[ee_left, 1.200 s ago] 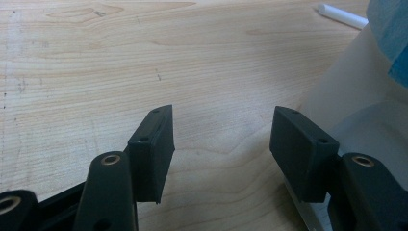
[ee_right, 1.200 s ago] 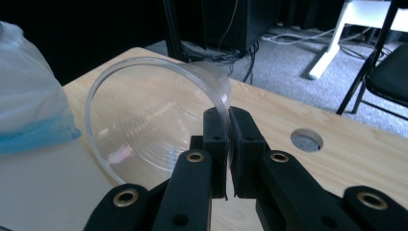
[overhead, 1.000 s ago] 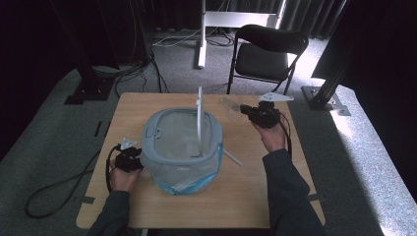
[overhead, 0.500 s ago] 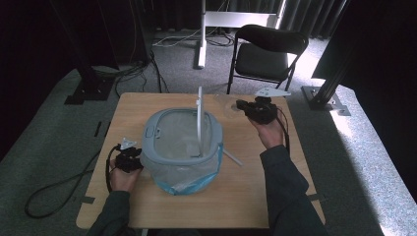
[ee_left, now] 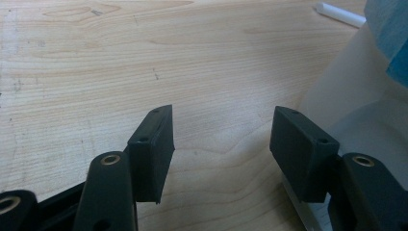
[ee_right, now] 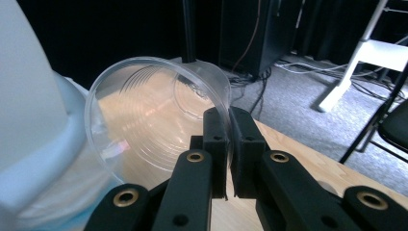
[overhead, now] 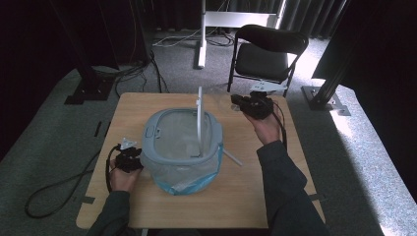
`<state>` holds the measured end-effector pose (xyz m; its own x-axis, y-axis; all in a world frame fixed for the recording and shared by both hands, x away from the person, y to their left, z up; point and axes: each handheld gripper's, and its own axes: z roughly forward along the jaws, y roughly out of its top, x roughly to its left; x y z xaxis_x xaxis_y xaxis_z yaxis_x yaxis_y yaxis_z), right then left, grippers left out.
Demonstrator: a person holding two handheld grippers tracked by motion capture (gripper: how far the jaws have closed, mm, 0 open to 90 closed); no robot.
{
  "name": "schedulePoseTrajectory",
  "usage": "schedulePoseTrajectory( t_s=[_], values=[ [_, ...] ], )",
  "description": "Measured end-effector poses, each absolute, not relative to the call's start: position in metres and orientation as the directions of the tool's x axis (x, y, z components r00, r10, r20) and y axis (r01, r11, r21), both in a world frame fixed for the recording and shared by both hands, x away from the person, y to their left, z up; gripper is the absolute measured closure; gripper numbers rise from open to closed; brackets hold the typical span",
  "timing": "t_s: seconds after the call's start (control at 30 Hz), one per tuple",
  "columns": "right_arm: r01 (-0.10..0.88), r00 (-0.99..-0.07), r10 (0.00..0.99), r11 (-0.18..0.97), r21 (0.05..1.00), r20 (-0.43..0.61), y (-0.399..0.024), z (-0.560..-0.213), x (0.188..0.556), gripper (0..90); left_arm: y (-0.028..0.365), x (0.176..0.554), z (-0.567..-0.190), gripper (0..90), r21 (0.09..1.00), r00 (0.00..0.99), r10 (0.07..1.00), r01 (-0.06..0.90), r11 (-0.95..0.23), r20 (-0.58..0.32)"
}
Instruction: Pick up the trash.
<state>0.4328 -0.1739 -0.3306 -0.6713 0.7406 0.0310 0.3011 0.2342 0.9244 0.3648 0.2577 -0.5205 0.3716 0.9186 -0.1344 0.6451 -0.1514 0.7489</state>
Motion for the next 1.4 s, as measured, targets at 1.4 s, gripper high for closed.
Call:
schedulePoseTrajectory(
  t_s=[1.4],
  values=[
    [0.231,-0.718,0.696,0.223,0.947,0.011,-0.138,-0.287,0.441,86.2,0.259,0.364,-0.521,41.5,0.747,0.368,0.921,0.647,-0.153,-0.131]
  ],
)
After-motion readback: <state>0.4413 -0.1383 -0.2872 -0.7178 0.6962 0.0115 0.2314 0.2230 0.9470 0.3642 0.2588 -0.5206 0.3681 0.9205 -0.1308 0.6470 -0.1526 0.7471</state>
